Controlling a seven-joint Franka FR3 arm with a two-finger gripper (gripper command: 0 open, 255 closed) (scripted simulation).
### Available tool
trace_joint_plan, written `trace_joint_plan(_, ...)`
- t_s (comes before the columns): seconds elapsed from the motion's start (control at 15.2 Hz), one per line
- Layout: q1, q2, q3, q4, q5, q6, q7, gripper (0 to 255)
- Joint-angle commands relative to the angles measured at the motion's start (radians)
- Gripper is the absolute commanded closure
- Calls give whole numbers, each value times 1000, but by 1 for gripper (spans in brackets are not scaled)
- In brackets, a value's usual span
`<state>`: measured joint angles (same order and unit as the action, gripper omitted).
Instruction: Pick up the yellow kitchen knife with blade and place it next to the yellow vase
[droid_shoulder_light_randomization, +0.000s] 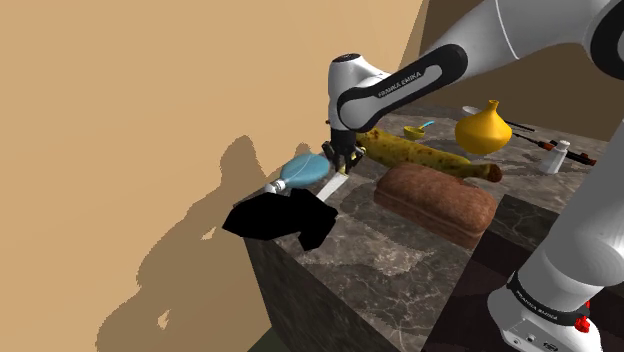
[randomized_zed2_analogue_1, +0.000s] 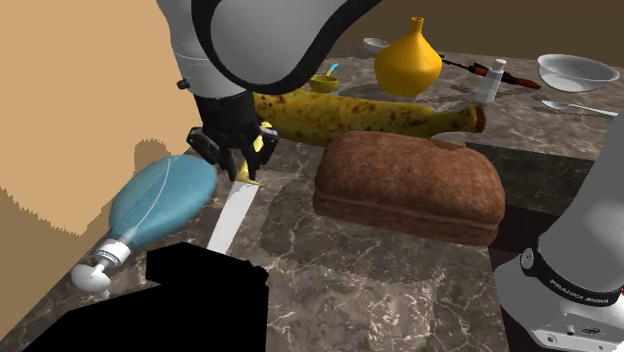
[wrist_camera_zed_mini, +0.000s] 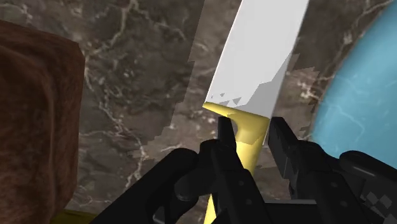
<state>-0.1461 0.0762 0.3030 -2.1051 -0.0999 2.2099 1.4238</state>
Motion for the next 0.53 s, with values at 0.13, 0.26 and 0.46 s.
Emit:
trace_joint_plan(0.13, 0, -24, 1, 30, 12, -53, -9, 255)
trace_joint_plan(0.26, -1, -35, 2, 45, 17, -78, -14, 255)
trace_joint_plan(0.46, -1, -50, 2, 70, 24, -116, -21, 255)
